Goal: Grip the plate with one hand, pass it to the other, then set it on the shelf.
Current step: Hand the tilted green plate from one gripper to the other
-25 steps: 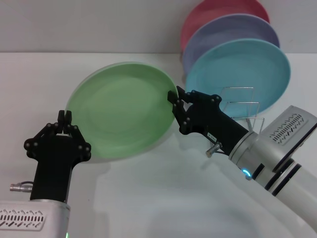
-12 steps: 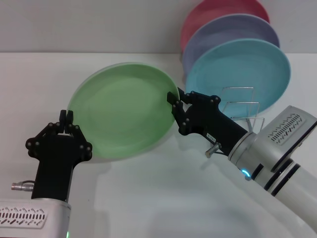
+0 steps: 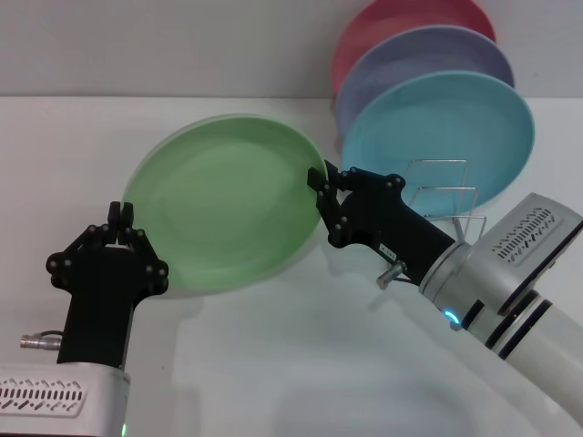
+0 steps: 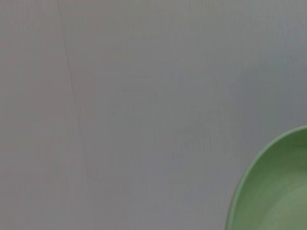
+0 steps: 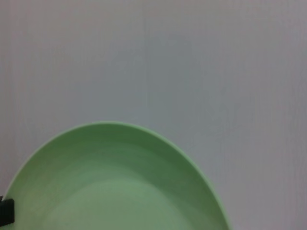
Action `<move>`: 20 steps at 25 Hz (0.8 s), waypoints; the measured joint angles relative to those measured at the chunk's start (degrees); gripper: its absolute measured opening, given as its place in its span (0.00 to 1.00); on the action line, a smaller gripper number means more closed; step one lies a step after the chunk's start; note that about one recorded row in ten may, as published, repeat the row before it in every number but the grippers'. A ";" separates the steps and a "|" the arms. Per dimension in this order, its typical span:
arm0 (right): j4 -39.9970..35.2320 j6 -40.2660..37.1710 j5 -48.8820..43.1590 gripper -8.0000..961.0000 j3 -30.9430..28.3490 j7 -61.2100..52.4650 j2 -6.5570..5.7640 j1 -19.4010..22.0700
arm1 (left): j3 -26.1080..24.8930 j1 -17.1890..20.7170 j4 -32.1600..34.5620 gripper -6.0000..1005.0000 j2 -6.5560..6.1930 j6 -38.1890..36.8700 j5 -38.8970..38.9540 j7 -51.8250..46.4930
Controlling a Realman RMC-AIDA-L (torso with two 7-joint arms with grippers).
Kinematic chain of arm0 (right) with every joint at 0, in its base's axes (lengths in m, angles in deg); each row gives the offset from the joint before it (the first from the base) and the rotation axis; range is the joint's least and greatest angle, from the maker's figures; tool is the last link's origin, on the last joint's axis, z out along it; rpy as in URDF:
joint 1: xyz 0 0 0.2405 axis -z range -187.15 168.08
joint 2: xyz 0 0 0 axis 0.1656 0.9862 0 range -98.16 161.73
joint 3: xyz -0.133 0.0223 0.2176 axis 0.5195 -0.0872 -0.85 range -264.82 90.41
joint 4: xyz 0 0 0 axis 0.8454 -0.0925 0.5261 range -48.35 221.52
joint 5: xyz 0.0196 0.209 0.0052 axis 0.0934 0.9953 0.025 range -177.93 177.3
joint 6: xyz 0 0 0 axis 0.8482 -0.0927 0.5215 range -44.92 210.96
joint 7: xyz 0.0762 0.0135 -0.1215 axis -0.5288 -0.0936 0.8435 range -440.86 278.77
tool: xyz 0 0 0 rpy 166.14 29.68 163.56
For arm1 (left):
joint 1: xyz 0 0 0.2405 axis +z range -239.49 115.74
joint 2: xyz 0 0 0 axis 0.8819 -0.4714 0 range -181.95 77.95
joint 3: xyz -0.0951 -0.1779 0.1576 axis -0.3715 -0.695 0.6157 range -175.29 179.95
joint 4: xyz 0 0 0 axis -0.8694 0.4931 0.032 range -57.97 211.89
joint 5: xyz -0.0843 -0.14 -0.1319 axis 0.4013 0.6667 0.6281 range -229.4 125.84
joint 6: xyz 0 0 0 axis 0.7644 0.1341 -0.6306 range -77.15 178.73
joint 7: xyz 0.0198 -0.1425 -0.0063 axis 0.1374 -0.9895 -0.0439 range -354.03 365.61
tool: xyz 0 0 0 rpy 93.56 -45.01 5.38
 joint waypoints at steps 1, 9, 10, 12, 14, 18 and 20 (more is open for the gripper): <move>0.00 0.00 0.00 0.14 0.00 0.00 0.00 0.00 | 0.00 0.00 0.00 0.13 0.00 0.00 0.00 0.00; -0.09 0.00 0.00 0.13 0.00 0.00 0.00 0.00 | 0.00 -0.24 0.00 0.14 0.00 0.07 0.12 0.00; -0.09 0.00 0.00 0.12 0.00 0.00 0.00 0.00 | 0.00 -0.26 0.00 0.14 0.00 0.07 0.15 0.00; -0.09 0.00 0.00 0.12 0.00 0.00 0.00 0.00 | 0.00 -0.31 -0.06 0.14 0.00 0.07 0.17 0.00; -0.10 0.00 0.00 0.11 0.00 0.00 0.00 0.00 | 0.00 -0.31 -0.07 0.14 0.00 0.08 0.17 0.00; -0.10 0.00 0.00 0.10 -0.01 0.00 0.00 0.00 | 0.00 -0.31 -0.09 0.15 0.00 0.26 0.30 0.00; -0.11 0.00 0.01 0.10 -0.01 0.00 -0.01 0.00 | 0.00 -0.32 -0.09 0.15 0.00 0.44 0.36 0.00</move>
